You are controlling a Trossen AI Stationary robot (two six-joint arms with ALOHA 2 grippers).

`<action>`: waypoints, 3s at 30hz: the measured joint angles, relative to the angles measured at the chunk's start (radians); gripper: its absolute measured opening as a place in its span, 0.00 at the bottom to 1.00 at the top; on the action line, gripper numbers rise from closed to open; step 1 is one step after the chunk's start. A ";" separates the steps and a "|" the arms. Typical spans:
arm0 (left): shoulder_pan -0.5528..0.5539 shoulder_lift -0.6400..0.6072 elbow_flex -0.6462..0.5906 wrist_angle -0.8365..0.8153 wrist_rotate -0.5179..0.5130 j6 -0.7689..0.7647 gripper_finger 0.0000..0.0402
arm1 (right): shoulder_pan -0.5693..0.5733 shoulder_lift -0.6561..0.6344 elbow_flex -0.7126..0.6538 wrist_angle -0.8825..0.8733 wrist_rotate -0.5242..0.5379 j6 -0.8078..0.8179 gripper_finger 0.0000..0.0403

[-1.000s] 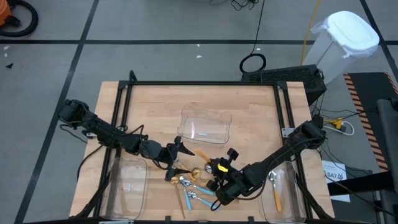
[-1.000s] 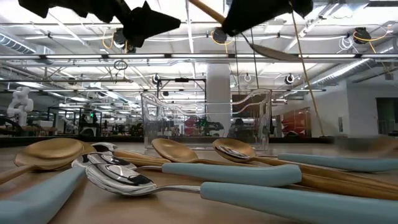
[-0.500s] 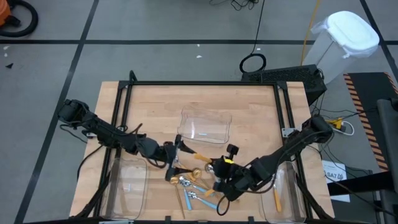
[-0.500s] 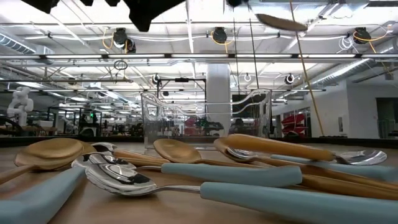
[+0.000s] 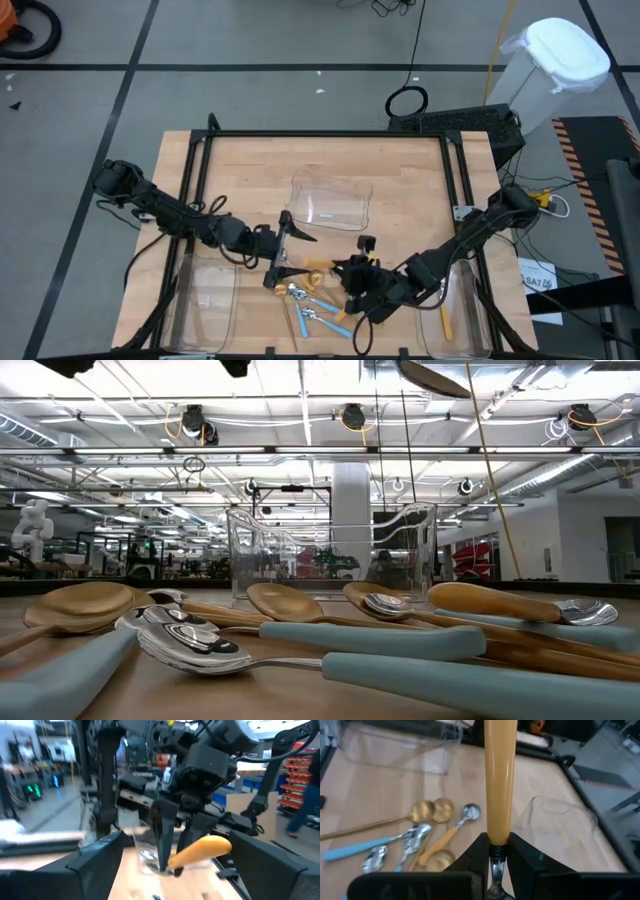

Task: Sort silverware by color (type)
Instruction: Put the yellow spoon into the bottom right transparent bin

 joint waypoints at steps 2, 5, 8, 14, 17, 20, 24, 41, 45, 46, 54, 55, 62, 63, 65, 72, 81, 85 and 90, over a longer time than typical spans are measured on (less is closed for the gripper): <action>-0.007 0.000 0.000 0.039 -0.005 0.064 0.89 | -0.008 -0.024 0.000 0.000 0.001 -0.030 0.11; -0.030 0.000 0.000 0.097 -0.005 0.168 0.89 | -0.013 -0.060 0.000 0.000 0.000 -0.075 0.11; -0.040 0.000 0.004 0.097 -0.011 0.237 0.89 | -0.012 -0.083 0.000 0.001 -0.001 -0.115 0.11; -0.045 0.023 0.026 0.099 -0.039 0.258 0.89 | -0.012 -0.111 0.000 0.002 -0.001 -0.137 0.11; -0.049 0.059 0.034 0.092 -0.040 0.259 0.89 | -0.005 -0.112 0.000 0.002 -0.002 -0.153 0.11; -0.049 0.111 0.056 0.094 -0.042 0.240 0.89 | 0.005 -0.117 0.000 -0.001 -0.017 -0.167 0.11; -0.049 0.203 0.118 0.092 -0.042 0.214 0.89 | 0.009 -0.118 0.000 0.008 -0.048 -0.171 0.11; -0.086 0.430 0.468 -0.198 -0.127 0.225 0.89 | 0.108 -0.123 -0.001 -0.020 0.041 -0.114 0.11; -0.089 0.430 0.476 -0.203 -0.127 0.212 0.89 | 0.139 -0.125 -0.001 -0.050 0.085 -0.073 0.11; -0.088 0.431 0.475 -0.209 -0.128 0.209 0.89 | 0.147 -0.126 -0.001 -0.059 0.088 -0.059 0.11; -0.088 0.418 0.474 -0.199 -0.122 0.217 0.89 | 0.193 -0.126 0.000 -0.089 0.139 0.004 0.11; -0.087 0.418 0.474 -0.193 -0.110 0.214 0.89 | 0.195 -0.126 0.000 -0.089 0.139 0.004 0.11; -0.058 0.415 0.474 -0.096 -0.002 0.148 0.89 | 0.199 -0.126 0.000 -0.073 0.139 -0.011 0.11; -0.052 0.415 0.474 -0.091 0.008 0.137 0.89 | 0.199 -0.126 0.000 -0.059 0.139 -0.025 0.11; -0.042 0.415 0.474 -0.091 0.030 0.120 0.89 | 0.199 -0.126 0.000 -0.022 0.139 -0.060 0.11; -0.024 0.431 0.474 -0.072 0.118 0.053 0.89 | 0.199 -0.126 0.000 0.064 0.133 -0.159 0.11; -0.050 0.430 0.474 0.000 0.128 0.087 0.89 | 0.197 -0.120 0.000 0.101 0.128 -0.193 0.11; -0.049 0.430 0.474 -0.002 0.161 0.071 0.89 | 0.197 -0.120 0.000 0.126 0.108 -0.207 0.11; -0.050 0.430 0.474 0.017 0.175 0.043 0.89 | 0.197 -0.120 0.000 0.147 0.106 -0.220 0.11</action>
